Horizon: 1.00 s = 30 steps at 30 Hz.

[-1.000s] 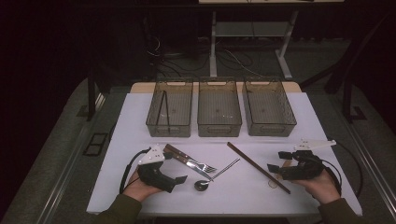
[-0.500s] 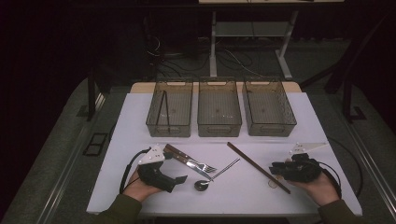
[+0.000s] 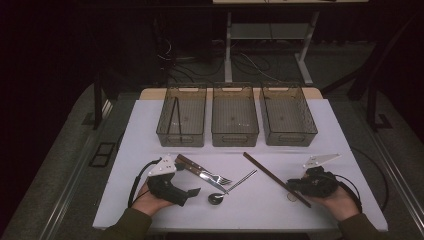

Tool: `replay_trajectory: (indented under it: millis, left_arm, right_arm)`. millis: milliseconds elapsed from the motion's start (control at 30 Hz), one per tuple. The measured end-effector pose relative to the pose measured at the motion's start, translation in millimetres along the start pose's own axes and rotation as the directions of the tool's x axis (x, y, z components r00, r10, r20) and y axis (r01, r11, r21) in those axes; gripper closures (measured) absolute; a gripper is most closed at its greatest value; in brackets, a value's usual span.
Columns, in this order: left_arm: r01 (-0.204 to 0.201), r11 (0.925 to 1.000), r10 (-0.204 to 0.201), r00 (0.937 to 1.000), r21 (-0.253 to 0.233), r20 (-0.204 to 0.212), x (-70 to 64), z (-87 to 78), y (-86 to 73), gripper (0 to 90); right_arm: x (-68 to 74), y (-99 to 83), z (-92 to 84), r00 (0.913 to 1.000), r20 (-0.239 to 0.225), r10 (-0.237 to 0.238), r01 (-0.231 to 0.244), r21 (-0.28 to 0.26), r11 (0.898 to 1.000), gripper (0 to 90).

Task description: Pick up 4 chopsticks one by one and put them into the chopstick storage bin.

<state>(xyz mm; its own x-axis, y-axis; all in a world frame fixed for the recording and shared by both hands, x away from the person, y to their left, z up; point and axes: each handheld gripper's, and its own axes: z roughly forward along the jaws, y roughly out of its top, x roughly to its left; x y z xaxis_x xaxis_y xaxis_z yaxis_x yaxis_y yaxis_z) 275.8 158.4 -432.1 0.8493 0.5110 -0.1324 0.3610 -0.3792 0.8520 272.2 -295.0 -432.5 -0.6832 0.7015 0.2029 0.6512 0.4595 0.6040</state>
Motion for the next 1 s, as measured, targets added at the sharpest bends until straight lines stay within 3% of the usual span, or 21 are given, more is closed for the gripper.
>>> replay_trajectory:
  millis: [567,1000]
  left_arm:
    - [-0.001,1.0000,0.001,1.0000,0.003,-0.002,0.1,0.3,-0.1,0.0]
    - [-0.002,1.0000,0.002,1.0000,0.004,-0.002,0.1,0.4,-0.1,0.0]
  right_arm:
    - [0.3,2.1,11.9,0.9996,0.023,-0.015,0.014,0.036,0.999,83.0]
    - [2.9,2.8,13.0,0.9987,0.046,-0.023,0.022,0.029,0.999,84.7]
